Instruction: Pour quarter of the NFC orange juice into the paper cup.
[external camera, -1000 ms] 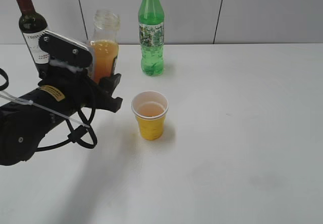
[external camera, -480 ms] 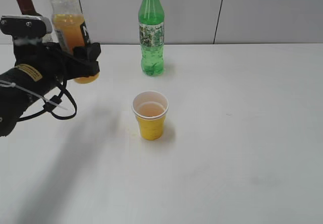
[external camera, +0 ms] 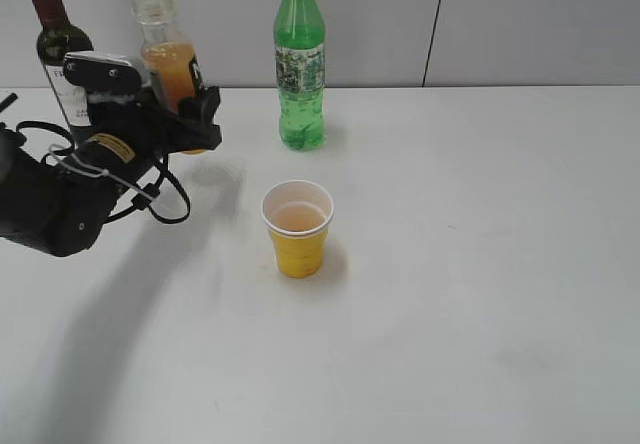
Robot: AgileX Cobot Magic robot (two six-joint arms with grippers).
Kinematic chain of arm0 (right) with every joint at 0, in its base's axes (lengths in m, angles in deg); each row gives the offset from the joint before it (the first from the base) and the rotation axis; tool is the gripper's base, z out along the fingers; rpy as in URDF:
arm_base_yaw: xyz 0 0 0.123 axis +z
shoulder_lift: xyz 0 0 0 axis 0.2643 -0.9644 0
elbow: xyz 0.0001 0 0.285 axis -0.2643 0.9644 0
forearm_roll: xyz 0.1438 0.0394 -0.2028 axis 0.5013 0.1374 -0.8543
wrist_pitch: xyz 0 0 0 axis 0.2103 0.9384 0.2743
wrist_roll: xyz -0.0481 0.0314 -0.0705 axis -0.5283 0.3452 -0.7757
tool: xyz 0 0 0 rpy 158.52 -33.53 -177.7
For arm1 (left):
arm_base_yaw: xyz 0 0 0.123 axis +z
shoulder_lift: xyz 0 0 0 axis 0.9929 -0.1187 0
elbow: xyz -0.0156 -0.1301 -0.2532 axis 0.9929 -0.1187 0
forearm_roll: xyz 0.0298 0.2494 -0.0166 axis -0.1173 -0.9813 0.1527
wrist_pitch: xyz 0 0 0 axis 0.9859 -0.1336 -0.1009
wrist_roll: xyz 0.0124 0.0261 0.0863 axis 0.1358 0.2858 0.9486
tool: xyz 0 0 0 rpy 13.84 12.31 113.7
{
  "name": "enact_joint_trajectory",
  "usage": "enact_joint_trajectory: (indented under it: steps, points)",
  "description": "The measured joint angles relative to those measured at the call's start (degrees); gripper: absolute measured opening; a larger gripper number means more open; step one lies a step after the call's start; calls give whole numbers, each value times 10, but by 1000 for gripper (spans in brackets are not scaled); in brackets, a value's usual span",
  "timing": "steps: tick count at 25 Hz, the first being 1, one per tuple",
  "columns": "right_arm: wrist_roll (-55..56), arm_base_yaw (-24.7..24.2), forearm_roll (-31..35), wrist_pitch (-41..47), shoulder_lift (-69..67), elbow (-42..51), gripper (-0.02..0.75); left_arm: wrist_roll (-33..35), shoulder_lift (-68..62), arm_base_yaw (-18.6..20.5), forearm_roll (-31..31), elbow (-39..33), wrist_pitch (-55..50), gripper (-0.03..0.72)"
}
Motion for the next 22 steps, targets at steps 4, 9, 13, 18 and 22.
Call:
enact_joint_trajectory:
  steps: [4,9,13,18,22]
  points:
    - [0,0,0,-1,0,0,538,0,-40,10,-4,50,-19,447]
    - [0,0,0,-1,0,0,538,0,-79,19,-4,101,-51,447]
    - [0,0,0,-1,0,0,538,-1,-105,24,-5,134,-72,447]
    - [0,0,0,-1,0,0,538,-1,-125,28,-5,157,-79,447]
    - [0,0,0,-1,0,0,538,-1,-125,31,-6,160,-90,475]
